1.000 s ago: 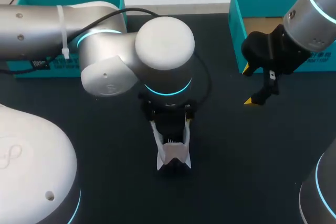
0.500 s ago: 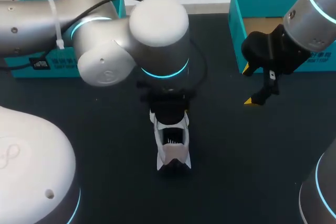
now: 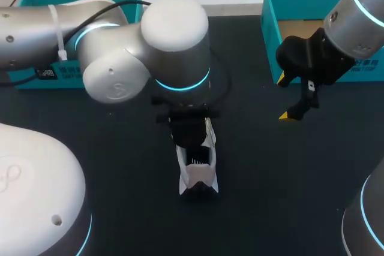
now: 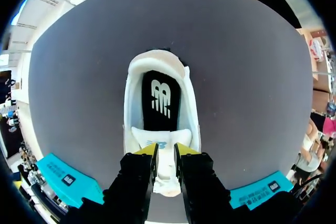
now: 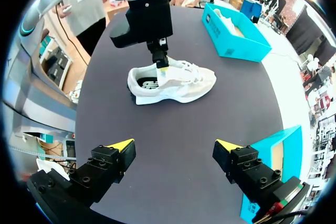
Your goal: Take the shoe out of the shoebox, open the shoe tongue, remove and reinsert the insole, then place the shoe into the shoebox
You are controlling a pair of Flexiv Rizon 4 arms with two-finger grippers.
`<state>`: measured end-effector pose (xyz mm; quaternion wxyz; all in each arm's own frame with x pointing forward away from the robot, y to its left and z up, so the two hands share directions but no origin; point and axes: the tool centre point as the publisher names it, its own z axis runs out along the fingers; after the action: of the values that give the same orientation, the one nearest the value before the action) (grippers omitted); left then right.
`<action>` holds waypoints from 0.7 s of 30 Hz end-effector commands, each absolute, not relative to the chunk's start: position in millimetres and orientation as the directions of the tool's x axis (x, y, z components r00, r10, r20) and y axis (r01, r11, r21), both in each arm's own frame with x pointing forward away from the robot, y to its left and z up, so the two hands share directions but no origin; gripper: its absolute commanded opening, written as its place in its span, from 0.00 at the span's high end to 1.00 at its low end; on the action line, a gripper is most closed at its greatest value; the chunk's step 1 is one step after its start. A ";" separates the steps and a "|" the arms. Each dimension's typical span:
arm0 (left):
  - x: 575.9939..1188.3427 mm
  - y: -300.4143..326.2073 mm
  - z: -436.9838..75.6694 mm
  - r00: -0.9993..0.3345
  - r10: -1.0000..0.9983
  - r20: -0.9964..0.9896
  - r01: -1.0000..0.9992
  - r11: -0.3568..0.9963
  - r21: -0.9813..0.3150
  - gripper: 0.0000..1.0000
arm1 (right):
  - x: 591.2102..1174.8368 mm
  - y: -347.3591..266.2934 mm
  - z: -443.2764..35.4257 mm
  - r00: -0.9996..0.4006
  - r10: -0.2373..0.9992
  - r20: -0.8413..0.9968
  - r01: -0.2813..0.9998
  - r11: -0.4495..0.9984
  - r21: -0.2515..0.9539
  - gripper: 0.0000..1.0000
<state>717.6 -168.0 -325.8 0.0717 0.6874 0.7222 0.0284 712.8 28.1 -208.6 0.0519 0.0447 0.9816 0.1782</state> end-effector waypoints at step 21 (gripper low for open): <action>703.6 -108.9 -266.2 -0.529 0.846 -0.062 0.849 0.528 -0.025 0.00 | 714.0 29.5 -209.7 -0.991 0.106 -0.085 0.070 0.933 0.352 0.00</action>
<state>707.9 -121.3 -272.9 0.0144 0.4834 0.8750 -0.0212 712.9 28.0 -208.7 0.0519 0.0448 0.9816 0.1782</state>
